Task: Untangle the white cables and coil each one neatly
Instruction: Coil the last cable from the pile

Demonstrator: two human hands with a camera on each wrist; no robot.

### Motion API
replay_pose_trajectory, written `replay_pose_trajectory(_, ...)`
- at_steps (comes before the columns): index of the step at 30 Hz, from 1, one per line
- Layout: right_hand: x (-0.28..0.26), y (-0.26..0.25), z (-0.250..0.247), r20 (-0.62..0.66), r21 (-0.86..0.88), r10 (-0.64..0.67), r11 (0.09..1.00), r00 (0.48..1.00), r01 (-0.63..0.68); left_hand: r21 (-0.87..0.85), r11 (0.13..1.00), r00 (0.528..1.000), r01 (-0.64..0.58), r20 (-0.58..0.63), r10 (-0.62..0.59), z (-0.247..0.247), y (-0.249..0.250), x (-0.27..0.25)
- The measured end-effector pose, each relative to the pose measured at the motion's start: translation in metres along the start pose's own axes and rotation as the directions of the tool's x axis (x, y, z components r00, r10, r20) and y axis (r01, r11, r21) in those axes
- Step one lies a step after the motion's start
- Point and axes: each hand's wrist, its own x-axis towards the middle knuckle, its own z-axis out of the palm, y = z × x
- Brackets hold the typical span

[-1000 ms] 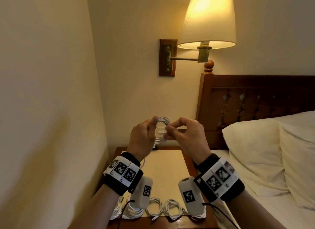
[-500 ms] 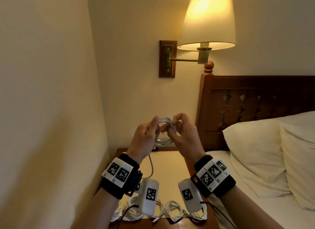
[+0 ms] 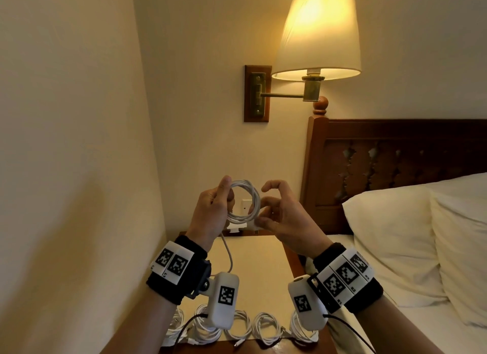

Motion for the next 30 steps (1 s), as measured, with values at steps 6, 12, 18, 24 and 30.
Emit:
replay_pose_trajectory(6,-0.003,0.008,0.002,0.083,-0.121,0.096,0.989,0.992,-0.085,0.050,0.997,0.998,-0.057,0.023,0.056,-0.001,0.002,0.007)
replay_pose_trajectory(12,0.000,0.001,-0.003,0.161,0.397,0.166,0.891,0.973,-0.218,0.022,1.000,0.999,-0.008,0.042,0.007,0.004,-0.004,0.008)
replay_pose_trajectory(18,0.009,-0.004,0.017,0.050,0.808,0.184,0.571,0.982,-0.148,-0.041,0.998,0.995,0.038,0.098,-0.034,0.007,0.005,0.011)
replay_pose_trajectory(24,0.016,-0.004,0.007,0.057,0.810,0.120,0.574,0.991,-0.116,0.110,0.971,0.973,-0.212,0.110,0.201,-0.006,-0.010,0.020)
replay_pose_trajectory(30,0.015,-0.013,-0.021,0.014,0.916,0.193,0.391,0.981,-0.089,0.288,0.841,0.883,-0.458,0.035,0.468,-0.039,-0.058,0.025)
